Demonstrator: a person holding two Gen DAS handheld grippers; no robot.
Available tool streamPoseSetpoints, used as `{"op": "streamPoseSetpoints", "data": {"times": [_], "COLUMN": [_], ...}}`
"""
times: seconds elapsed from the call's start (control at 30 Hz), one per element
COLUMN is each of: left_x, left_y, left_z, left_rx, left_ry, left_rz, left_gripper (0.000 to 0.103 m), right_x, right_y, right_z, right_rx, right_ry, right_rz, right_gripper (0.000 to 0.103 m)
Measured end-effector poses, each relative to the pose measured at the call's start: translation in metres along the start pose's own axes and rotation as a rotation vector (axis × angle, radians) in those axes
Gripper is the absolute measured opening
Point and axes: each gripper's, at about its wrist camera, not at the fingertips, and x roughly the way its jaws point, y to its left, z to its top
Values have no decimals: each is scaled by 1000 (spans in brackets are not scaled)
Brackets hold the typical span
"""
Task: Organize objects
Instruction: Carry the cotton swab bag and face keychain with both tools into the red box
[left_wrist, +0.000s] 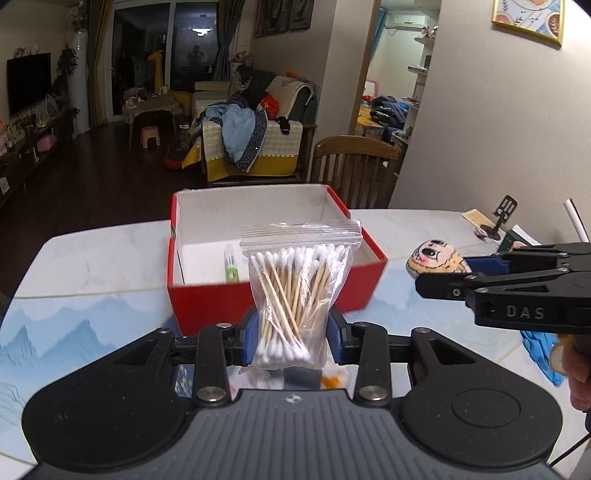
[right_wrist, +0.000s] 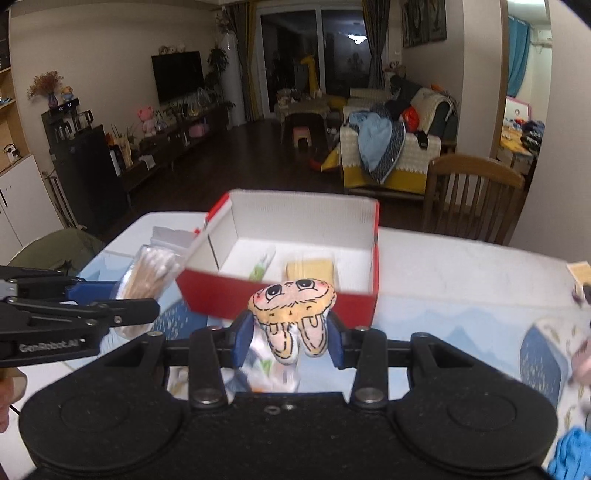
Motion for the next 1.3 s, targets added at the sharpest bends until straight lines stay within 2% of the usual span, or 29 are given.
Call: {"op": "streamPoseSetpoints", "data": {"times": [0.27, 0.43, 0.83, 1.1, 1.3], "left_x": [34, 58, 110, 157, 189], "left_y": [8, 14, 23, 34, 37], "left_z": [28, 42, 74, 87, 84], "left_rx": [14, 9, 75, 79, 103], "left_ry": [29, 54, 66, 145, 212], "left_rz": [39, 73, 154, 190, 200], "left_gripper": [36, 36, 36, 36, 36], "right_x": [30, 58, 118, 158, 185], "right_y": [0, -7, -16, -16, -16], "right_z": [25, 36, 54, 60, 53], "right_rx": [-57, -61, -110, -113, -111], "right_ry": [-19, 10, 61, 124, 183], "right_rz": [-18, -29, -50, -54, -49], "right_gripper": [41, 41, 41, 41, 41]}}
